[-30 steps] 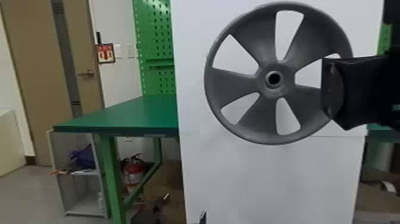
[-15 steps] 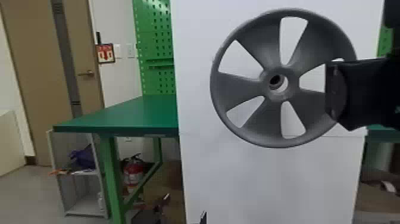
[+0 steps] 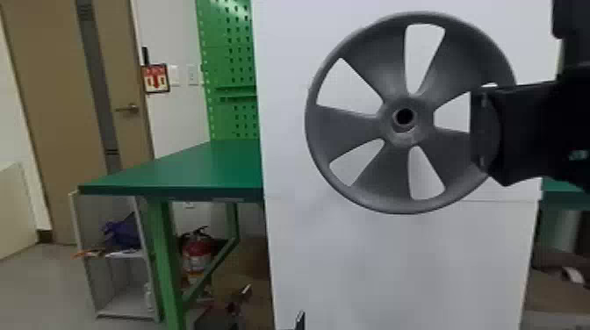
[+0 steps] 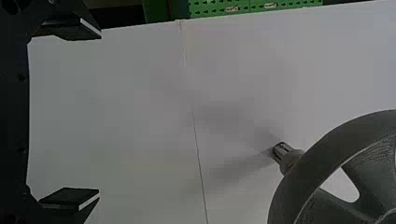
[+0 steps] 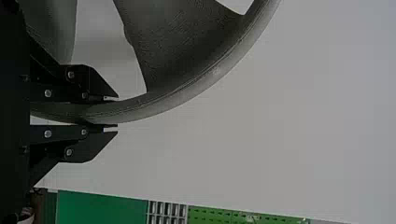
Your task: Hold the wheel and insert it
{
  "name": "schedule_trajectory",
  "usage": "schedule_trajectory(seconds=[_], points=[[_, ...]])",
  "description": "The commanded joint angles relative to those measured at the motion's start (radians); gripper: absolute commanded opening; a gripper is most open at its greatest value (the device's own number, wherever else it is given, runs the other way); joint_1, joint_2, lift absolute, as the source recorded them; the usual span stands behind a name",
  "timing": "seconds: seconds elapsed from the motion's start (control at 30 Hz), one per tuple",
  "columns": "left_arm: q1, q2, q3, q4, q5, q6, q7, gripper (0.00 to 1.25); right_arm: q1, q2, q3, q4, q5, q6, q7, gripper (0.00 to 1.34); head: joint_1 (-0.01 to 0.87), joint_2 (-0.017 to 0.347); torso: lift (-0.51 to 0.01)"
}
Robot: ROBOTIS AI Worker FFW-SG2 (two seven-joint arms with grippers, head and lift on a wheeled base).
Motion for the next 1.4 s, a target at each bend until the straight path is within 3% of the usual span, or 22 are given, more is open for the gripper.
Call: schedule_trajectory(seconds=[0.0,0.77,1.37], points=[[0.0,0.0,-0.002,0.002,0.0,0.0,0.0,1.15,-0.009,0.001,0.006,0.012,0.001,-0.009,0.0,0.26,0.233,0.304,-0.499],[-0.006,0.0,-0.006,0.008,0.0,0.0,0.0,1.15,-0.021,0.001,-0.021,0.033,0.018,-0.021,0.0,0.26,0.233,0.304,-0.499],[-0.018,0.009,-0.02,0.014,0.005,0.0,0.0,1.15,0.019,0.001,-0.067,0.082,0.02,-0.116,0.0,0.26,0.233,0.304,-0.499]])
